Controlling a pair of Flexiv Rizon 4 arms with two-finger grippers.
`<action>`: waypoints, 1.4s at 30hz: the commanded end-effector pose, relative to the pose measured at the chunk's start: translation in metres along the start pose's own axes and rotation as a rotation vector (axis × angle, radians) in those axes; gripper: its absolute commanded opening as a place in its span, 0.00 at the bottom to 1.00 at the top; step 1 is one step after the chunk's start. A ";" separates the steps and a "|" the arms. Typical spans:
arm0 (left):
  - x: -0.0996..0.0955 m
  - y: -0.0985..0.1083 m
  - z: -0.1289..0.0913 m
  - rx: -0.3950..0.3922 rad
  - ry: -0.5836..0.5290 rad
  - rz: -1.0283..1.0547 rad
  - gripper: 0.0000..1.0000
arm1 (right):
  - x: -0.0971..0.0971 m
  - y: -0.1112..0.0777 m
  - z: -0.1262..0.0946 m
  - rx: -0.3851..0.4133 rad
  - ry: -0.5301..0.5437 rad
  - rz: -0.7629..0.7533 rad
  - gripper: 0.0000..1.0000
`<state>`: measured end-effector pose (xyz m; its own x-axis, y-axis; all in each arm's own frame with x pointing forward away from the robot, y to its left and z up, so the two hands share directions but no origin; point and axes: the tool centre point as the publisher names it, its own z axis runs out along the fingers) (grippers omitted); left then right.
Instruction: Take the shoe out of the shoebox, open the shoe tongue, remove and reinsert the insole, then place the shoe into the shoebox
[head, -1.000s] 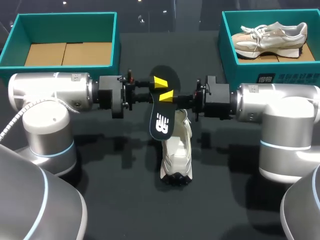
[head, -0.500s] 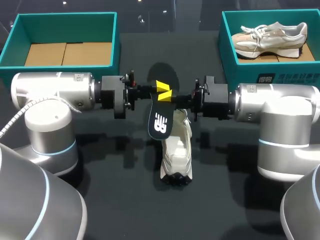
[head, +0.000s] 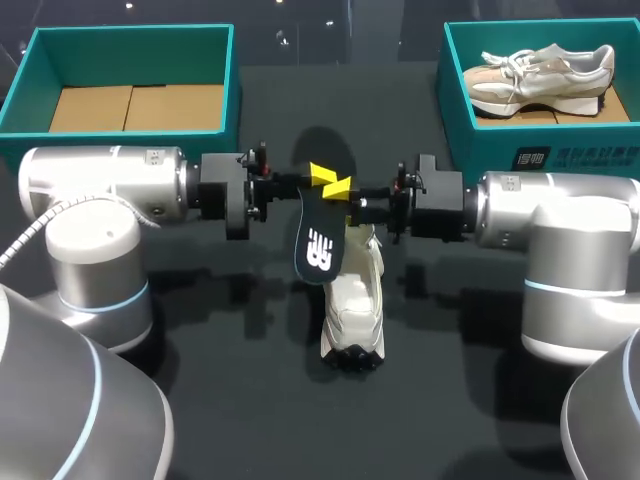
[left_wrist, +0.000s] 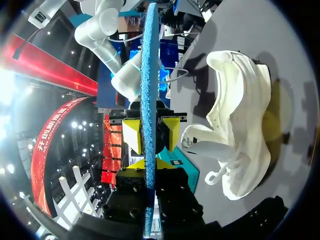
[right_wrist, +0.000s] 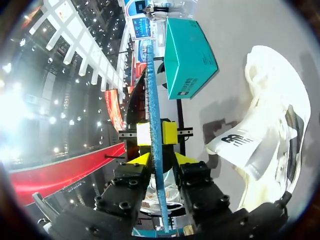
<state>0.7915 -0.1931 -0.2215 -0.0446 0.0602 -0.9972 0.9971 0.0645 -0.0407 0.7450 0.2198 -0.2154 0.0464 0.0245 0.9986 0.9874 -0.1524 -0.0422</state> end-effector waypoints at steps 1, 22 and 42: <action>-0.004 -0.011 -0.021 -0.014 0.016 -0.008 0.00 | 0.007 -0.010 -0.030 -0.010 -0.021 -0.048 1.00; -0.011 -0.034 -0.049 0.014 0.074 -0.089 0.00 | 0.008 -0.011 -0.070 0.074 -0.105 -0.292 1.00; -0.016 -0.086 -0.057 0.099 0.103 -0.371 0.00 | -0.006 -0.035 -0.115 0.417 -0.403 -0.759 1.00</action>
<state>0.7071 -0.1482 -0.2012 -0.4045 0.1503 -0.9021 0.9125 0.0000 -0.4092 0.6911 0.1156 -0.2241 -0.6319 0.3173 0.7071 0.7737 0.3117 0.5516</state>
